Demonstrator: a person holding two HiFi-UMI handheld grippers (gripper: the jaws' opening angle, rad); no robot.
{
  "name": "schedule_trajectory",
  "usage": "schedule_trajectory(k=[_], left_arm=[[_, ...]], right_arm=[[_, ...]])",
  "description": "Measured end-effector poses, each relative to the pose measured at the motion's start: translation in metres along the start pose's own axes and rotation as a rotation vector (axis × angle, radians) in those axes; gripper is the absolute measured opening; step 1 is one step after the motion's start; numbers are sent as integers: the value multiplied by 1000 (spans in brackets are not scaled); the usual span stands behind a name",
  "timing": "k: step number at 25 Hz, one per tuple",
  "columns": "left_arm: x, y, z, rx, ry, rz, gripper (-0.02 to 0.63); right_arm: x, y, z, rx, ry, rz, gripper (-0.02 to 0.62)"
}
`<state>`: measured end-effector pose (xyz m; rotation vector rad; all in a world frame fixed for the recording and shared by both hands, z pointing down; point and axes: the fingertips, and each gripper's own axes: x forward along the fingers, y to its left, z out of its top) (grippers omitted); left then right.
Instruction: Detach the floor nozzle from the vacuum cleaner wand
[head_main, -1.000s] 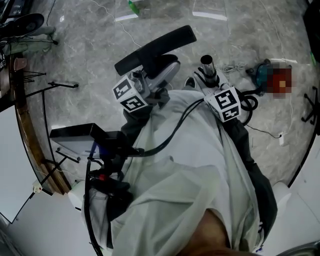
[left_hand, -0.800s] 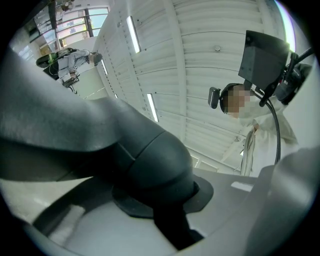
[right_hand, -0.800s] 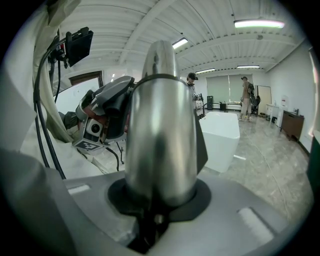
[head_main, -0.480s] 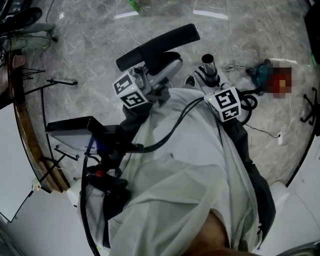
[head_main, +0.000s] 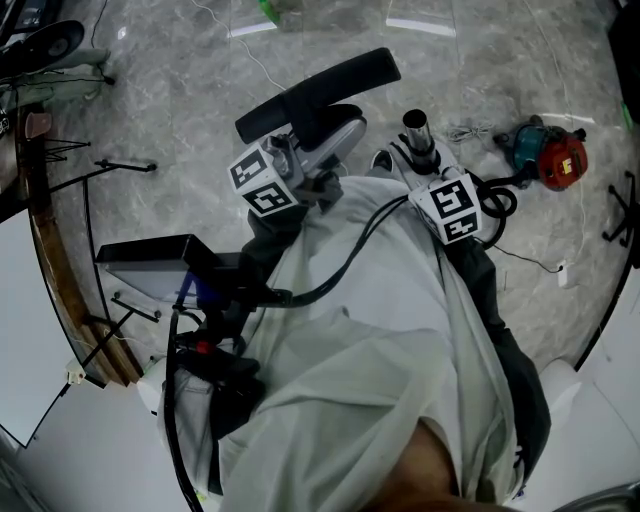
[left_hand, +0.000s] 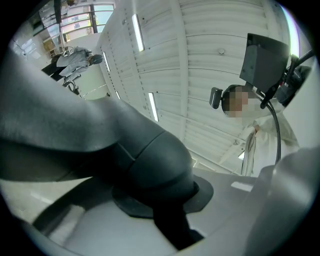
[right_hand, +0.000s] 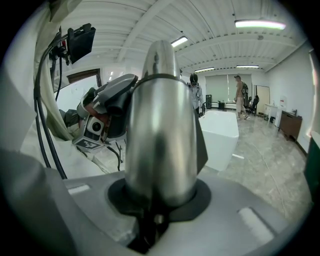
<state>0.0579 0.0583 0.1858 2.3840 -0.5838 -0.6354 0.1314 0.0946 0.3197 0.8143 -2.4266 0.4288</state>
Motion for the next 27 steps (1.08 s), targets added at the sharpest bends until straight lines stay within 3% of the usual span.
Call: schedule_trajectory(k=[27], left_arm=[[-4, 6, 0, -5, -13, 26, 78]], right_arm=[[8, -2, -1, -10, 20, 15, 69]])
